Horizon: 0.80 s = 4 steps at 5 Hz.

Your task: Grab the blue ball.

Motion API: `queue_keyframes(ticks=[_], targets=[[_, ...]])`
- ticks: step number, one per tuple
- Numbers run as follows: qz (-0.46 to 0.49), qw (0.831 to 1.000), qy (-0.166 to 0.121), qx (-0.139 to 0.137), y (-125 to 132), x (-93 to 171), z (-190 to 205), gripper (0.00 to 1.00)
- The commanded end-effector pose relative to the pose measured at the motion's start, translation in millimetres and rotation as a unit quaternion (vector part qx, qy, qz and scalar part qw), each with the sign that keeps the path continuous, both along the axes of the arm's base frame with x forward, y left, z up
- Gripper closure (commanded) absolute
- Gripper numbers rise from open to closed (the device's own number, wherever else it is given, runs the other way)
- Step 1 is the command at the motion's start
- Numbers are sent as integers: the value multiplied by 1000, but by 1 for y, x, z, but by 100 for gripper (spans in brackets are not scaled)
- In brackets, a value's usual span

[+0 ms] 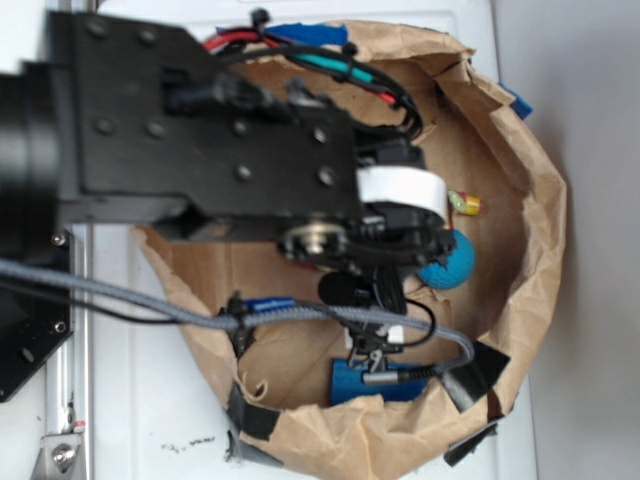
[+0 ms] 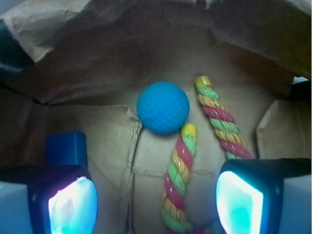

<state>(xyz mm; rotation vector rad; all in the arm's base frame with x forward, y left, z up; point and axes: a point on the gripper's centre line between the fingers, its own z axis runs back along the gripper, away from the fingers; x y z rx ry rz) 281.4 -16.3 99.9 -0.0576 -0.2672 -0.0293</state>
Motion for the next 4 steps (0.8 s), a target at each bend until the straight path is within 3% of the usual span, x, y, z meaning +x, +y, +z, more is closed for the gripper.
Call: queue_keyframes(ticks=[1, 4], targets=[[-9, 1000, -29, -1, -7, 15, 14, 0], [14, 999, -42, 11, 2, 21, 3, 0]])
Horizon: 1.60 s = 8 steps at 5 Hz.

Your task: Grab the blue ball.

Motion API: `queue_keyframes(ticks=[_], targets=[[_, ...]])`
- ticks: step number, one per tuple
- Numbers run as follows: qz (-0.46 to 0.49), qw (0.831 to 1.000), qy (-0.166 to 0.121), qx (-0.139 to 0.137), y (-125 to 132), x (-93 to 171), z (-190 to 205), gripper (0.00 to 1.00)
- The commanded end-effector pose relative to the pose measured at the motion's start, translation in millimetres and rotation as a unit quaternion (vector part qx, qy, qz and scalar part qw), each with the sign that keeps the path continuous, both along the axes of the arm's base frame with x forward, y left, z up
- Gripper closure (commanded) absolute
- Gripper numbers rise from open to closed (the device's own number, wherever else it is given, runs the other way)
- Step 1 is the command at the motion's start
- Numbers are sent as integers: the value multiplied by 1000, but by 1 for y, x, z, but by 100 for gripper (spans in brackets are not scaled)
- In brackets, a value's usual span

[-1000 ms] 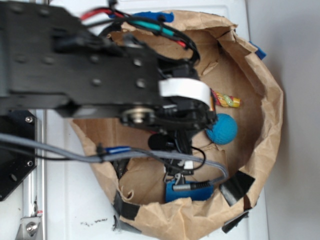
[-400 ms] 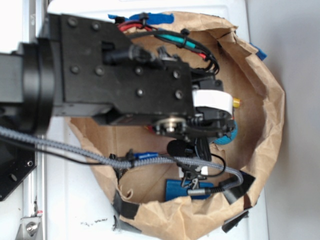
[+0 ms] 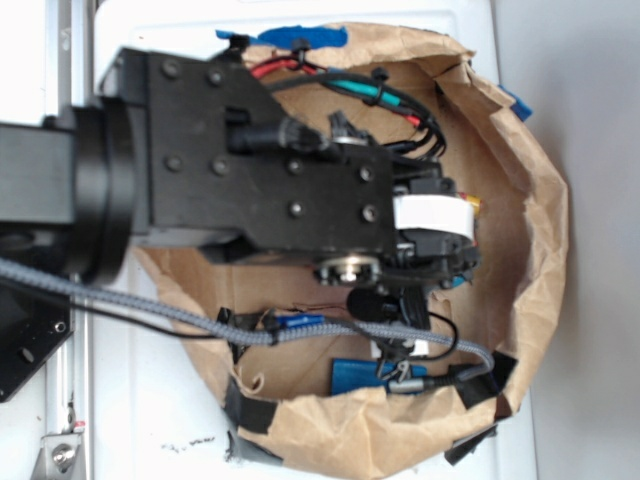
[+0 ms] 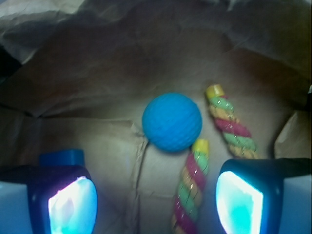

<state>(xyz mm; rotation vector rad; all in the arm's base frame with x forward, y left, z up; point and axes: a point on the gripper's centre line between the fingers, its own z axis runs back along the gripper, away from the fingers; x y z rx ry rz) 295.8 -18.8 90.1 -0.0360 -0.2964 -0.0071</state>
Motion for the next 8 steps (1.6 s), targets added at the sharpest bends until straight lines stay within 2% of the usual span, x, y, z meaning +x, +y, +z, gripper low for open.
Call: queue_keyframes(ticks=[1, 3, 4, 5, 8], targets=[[-4, 1000, -26, -2, 21, -6, 11, 0], [-7, 999, -19, -27, 41, -25, 14, 0], [-10, 1000, -18, -23, 31, -25, 17, 0], [-1, 1000, -13, -7, 18, -22, 18, 0], [23, 1000, -14, -1, 0, -15, 12, 0]])
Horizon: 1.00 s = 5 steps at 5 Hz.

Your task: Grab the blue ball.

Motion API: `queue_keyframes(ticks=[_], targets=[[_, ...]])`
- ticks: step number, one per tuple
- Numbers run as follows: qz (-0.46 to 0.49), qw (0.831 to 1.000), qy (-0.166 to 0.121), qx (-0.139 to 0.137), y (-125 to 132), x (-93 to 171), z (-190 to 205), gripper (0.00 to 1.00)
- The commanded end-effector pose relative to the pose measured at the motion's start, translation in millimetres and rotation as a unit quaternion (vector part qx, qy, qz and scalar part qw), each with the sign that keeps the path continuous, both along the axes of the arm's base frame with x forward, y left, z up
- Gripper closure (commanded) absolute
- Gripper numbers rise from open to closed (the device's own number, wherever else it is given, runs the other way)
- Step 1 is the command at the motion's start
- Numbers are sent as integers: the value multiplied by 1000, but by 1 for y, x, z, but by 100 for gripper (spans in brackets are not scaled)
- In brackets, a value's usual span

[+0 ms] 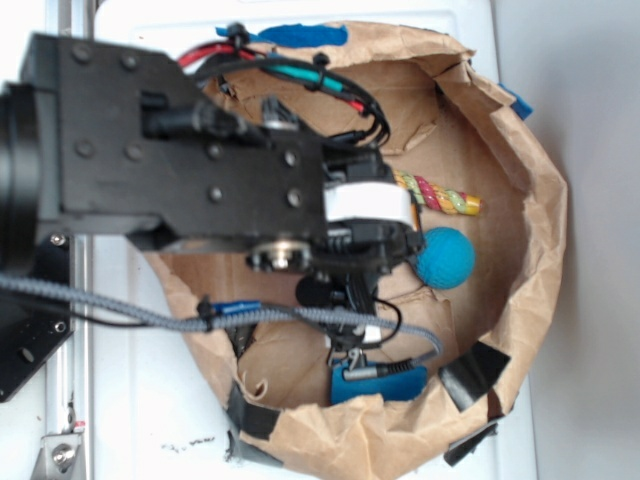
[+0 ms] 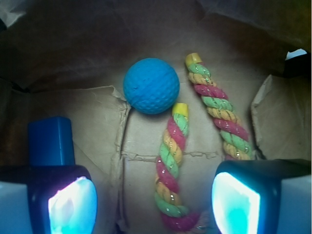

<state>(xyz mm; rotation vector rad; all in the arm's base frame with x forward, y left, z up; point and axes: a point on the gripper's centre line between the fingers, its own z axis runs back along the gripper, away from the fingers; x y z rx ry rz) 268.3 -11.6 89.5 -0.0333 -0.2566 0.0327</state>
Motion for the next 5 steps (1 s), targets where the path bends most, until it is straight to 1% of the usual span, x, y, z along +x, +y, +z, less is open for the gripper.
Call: queue_keyframes(ticks=[1, 2, 3, 4, 5], targets=[[4, 999, -35, 12, -14, 16, 10, 0], [9, 999, -36, 18, -14, 24, 8, 0], [12, 999, -39, 19, -13, 43, 4, 0], [23, 999, -33, 32, -15, 59, 0, 0], [22, 999, -32, 29, -14, 65, -2, 0]])
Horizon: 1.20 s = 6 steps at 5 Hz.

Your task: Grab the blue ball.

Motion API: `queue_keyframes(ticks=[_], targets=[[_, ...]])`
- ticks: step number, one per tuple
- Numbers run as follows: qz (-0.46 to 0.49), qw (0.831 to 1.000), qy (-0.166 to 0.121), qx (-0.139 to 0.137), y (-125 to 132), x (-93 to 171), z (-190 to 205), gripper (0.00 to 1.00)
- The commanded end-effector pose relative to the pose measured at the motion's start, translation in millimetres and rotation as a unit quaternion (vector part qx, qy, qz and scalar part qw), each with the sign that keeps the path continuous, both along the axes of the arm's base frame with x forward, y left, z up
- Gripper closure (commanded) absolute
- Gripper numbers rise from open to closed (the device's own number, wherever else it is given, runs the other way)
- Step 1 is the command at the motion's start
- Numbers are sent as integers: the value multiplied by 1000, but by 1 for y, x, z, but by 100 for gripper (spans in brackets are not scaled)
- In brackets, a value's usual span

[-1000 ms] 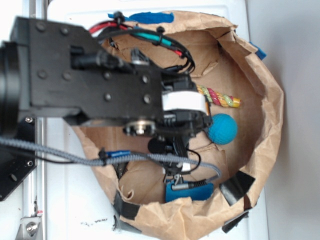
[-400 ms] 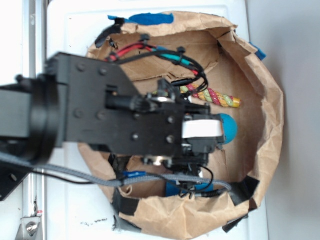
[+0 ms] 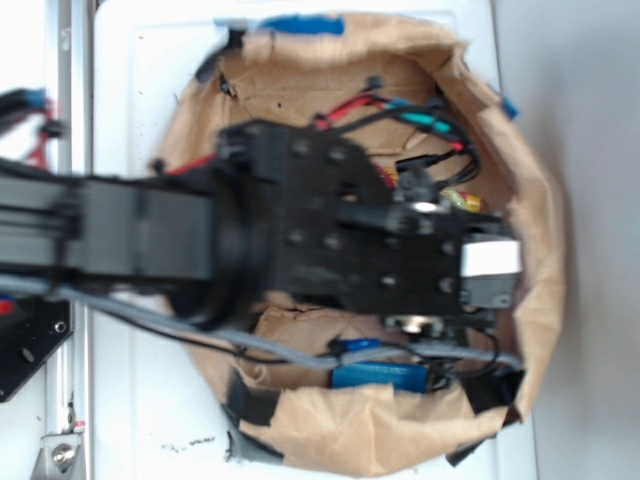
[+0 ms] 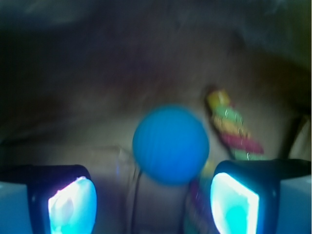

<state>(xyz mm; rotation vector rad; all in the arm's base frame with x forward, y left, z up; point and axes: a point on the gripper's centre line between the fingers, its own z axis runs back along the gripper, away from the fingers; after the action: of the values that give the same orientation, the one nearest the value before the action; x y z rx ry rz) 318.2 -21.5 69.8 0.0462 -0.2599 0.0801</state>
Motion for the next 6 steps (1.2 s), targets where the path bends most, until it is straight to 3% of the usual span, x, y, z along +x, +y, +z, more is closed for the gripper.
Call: queue_keyframes(ticks=[1, 4, 5, 6], targets=[[-4, 1000, -28, 4, -7, 21, 14, 0], [-9, 998, -41, 43, -3, 29, -14, 0], [-6, 998, -43, 40, -2, 29, -13, 100], [-8, 998, -45, 45, -2, 27, -14, 100]])
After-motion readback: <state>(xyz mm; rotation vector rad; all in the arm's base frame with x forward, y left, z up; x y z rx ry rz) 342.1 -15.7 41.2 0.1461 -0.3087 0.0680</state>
